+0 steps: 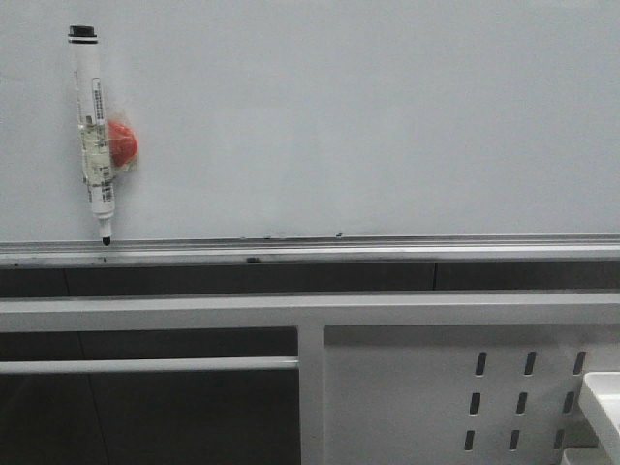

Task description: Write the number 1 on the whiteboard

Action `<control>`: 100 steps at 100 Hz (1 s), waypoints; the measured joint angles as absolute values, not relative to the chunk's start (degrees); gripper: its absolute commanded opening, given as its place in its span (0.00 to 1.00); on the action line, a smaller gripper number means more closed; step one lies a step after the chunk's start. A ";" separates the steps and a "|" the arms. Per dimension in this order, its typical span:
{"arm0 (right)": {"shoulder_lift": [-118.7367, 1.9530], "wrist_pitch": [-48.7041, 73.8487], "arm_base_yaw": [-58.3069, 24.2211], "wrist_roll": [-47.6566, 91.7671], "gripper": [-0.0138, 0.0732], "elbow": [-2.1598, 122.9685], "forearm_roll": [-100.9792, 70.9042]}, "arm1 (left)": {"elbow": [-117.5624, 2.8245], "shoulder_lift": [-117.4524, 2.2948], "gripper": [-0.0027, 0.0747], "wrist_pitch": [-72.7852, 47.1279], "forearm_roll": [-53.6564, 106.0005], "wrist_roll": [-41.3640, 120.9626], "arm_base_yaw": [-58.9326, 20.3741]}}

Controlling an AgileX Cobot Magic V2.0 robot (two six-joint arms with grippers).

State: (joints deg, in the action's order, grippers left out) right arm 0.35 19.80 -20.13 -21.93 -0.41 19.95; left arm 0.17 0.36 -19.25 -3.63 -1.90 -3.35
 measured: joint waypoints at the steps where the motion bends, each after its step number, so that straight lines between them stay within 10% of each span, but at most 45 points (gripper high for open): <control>1: 0.35 19.80 -20.13 -21.93 0.10 -0.41 19.95 | 0.17 0.36 0.01 -19.25 -3.63 -1.90 -3.35; 100: 0.35 19.80 -20.13 -21.93 0.10 -0.41 21.50 | 0.17 0.36 0.01 -19.25 -3.63 -1.90 -3.35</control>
